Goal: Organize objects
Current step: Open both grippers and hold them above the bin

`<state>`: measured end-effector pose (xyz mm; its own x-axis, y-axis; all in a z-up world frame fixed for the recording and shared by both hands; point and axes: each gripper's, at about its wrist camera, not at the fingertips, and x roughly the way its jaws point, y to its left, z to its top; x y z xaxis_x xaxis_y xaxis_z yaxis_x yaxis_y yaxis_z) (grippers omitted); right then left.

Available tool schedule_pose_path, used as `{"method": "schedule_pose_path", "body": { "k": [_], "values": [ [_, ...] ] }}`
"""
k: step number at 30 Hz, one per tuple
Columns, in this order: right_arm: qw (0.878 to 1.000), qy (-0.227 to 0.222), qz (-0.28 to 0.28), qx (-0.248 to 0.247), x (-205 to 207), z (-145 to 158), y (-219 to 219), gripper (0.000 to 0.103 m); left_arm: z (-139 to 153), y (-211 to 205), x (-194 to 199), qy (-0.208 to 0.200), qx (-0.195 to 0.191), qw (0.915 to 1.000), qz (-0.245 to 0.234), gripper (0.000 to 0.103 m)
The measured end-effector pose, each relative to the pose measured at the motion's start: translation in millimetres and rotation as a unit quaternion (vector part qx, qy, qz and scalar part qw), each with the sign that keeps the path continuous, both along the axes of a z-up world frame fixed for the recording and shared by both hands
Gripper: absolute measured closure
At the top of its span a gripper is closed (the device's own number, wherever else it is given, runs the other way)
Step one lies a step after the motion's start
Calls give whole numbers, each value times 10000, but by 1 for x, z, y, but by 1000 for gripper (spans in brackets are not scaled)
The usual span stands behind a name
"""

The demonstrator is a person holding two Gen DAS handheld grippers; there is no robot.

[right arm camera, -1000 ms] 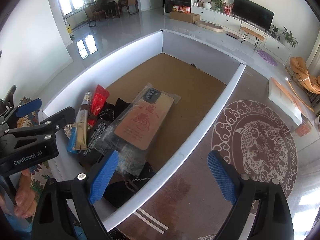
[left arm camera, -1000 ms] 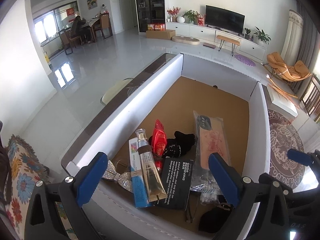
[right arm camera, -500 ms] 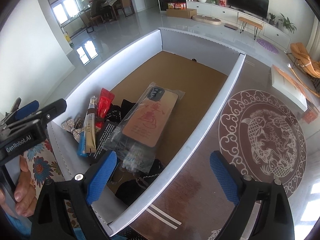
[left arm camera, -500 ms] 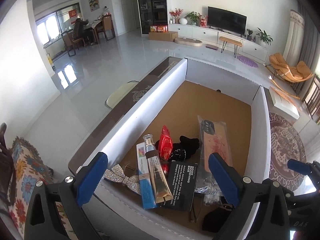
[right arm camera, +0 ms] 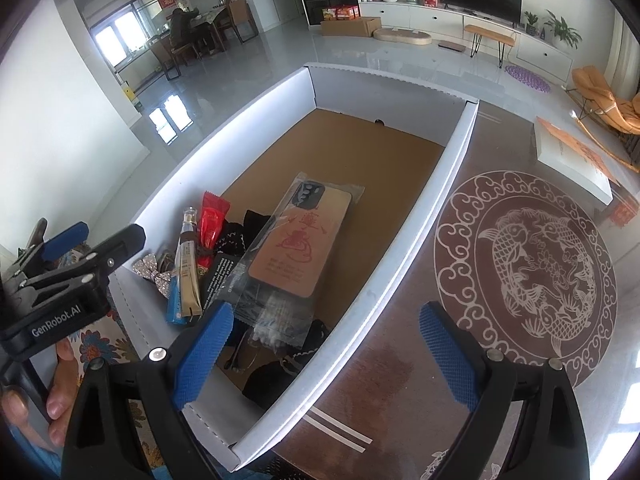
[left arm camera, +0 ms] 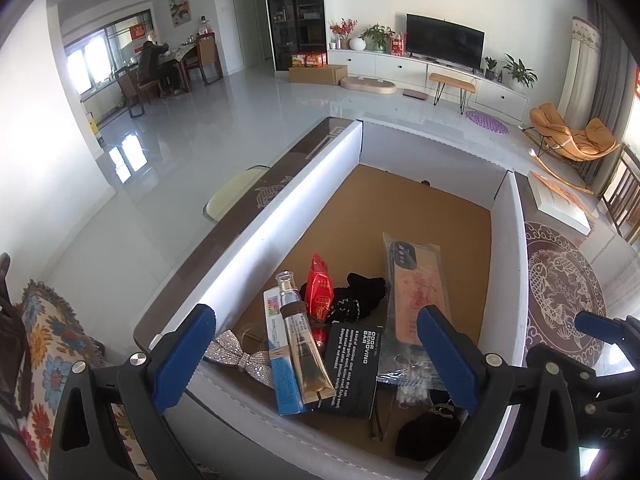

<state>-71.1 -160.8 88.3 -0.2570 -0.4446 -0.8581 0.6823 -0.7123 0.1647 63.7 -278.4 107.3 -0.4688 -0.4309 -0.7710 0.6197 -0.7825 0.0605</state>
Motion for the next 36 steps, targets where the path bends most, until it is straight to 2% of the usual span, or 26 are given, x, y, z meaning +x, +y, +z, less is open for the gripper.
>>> {"method": "schedule_pose_path", "body": {
  "k": [11, 17, 24, 36],
  "values": [
    [10000, 93, -17, 17, 2, 8, -1, 8, -5, -3, 0, -81, -43, 9999, 140, 1],
    [9994, 322, -67, 137, 4, 12, -1, 8, -12, -2, -1, -193, -61, 9997, 154, 1],
    [9995, 273, -48, 121, 3, 12, -3, 8, -12, 3, -1, -197, -150, 9996, 149, 1],
    [9984, 478, 111, 282, 9, 21, -16, 8, -7, 0, 4, -135, -113, 9996, 205, 1]
  ]
}}
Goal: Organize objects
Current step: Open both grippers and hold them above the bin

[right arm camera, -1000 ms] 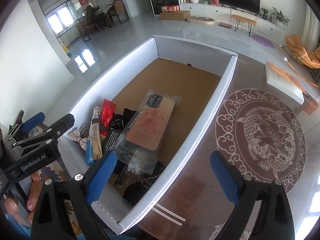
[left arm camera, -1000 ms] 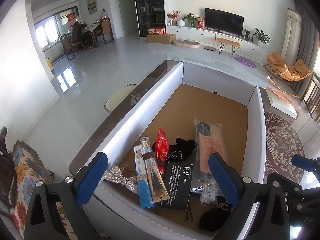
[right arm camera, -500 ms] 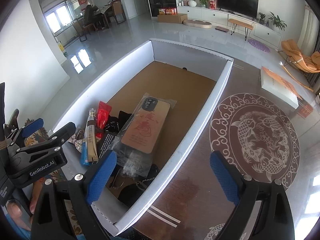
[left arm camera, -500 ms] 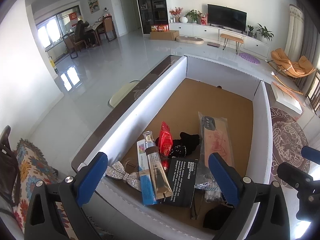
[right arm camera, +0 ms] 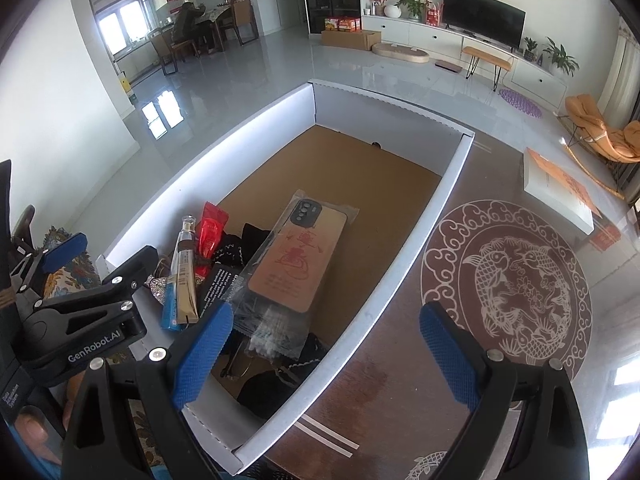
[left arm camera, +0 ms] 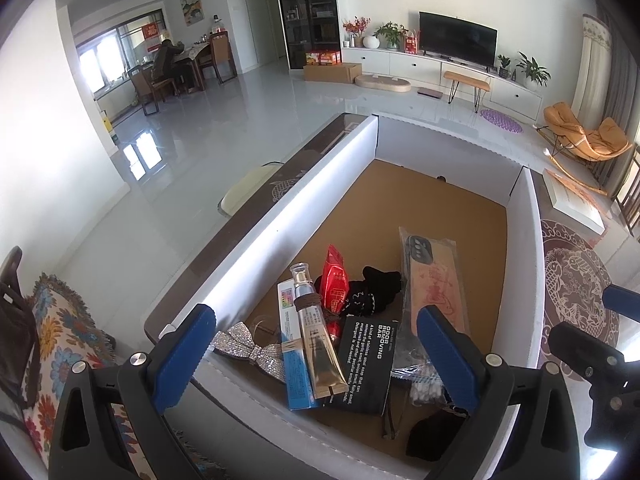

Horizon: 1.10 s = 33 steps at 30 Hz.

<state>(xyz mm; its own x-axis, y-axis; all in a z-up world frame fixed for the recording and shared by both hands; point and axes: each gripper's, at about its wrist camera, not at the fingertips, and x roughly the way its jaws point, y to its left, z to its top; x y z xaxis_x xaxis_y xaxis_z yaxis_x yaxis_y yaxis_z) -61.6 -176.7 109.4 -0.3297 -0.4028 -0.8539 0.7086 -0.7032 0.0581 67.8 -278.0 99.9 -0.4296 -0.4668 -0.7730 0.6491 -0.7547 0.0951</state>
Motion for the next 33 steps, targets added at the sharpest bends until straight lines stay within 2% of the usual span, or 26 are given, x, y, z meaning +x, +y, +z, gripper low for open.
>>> {"method": "schedule_pose_path", "body": {
  "k": [7, 12, 33],
  "values": [
    [9998, 17, 103, 188, 7, 9, -9, 8, 9, 0, 3, -31, 51, 10000, -5, 1],
    [9998, 50, 125, 172, 10, 13, -12, 8, 15, 1, 5, 15, -67, 10000, -10, 1],
    [9997, 5, 93, 247, 8, 6, -15, 8, 1, -7, 3, -54, 19, 10000, 55, 1]
  ]
}}
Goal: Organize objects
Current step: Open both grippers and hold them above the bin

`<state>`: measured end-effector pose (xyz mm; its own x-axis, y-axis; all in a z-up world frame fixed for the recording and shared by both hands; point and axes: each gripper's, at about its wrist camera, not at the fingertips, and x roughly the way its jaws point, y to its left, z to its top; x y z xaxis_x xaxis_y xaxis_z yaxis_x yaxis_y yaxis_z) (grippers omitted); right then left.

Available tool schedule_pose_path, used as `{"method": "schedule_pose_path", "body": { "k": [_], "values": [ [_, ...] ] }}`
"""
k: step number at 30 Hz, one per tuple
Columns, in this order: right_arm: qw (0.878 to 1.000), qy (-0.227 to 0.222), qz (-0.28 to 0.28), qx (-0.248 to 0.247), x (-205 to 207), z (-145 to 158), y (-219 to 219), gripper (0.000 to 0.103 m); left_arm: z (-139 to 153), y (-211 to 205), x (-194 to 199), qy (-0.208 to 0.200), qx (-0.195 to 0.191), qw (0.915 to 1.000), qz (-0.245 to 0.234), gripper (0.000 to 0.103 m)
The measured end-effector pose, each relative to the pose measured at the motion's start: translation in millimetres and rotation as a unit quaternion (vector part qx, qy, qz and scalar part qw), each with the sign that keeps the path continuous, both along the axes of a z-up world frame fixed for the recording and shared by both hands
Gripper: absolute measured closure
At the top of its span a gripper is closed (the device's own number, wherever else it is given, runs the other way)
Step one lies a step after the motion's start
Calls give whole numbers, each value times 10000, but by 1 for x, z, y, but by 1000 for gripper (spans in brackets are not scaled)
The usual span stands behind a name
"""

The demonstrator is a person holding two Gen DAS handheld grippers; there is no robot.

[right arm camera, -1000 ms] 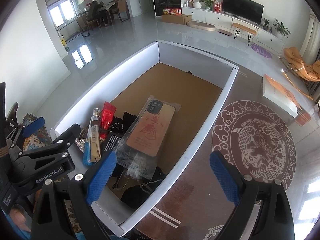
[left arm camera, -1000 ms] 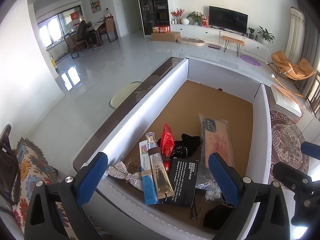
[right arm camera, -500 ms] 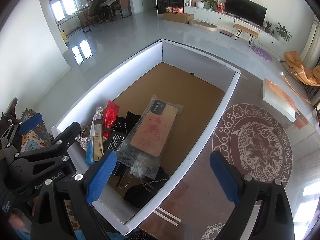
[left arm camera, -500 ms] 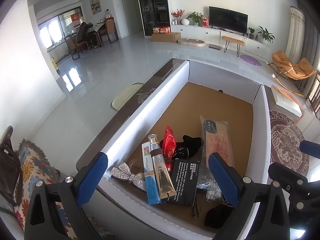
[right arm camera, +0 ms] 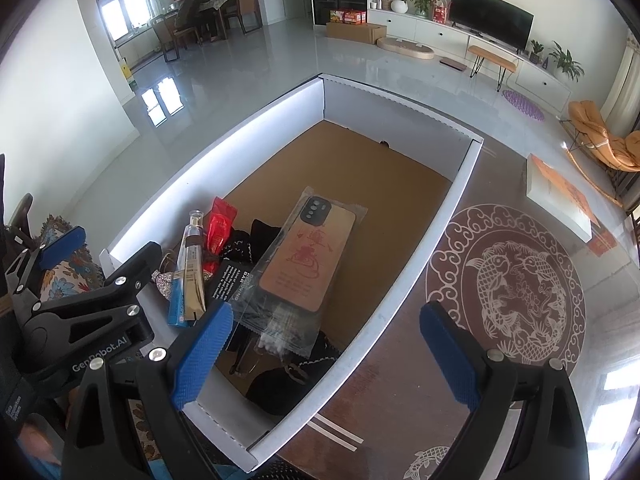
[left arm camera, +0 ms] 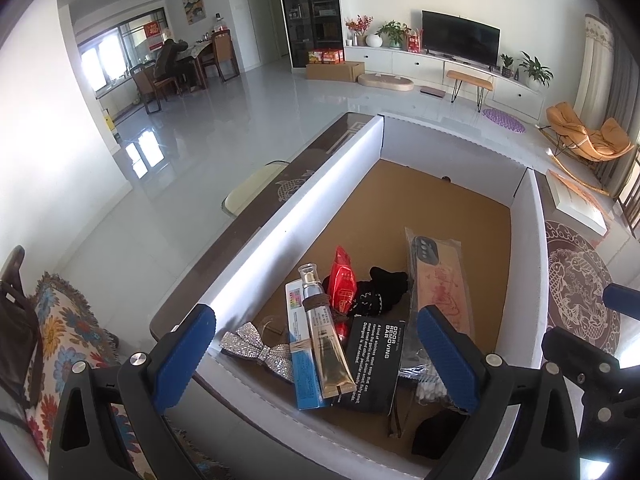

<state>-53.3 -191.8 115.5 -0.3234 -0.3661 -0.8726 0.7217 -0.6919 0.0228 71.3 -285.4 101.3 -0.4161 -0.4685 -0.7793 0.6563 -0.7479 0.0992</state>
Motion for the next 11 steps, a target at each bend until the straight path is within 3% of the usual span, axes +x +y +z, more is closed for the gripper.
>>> {"method": "schedule_pose_path", "body": {
  "k": [6, 11],
  "values": [
    [10000, 44, -7, 58, 0, -3, -1, 8, -7, -4, -1, -15, 148, 9999, -68, 1],
    [10000, 27, -31, 25, -2, -3, -1, 8, -1, 5, 4, 137, -227, 9996, 61, 0]
  ]
}}
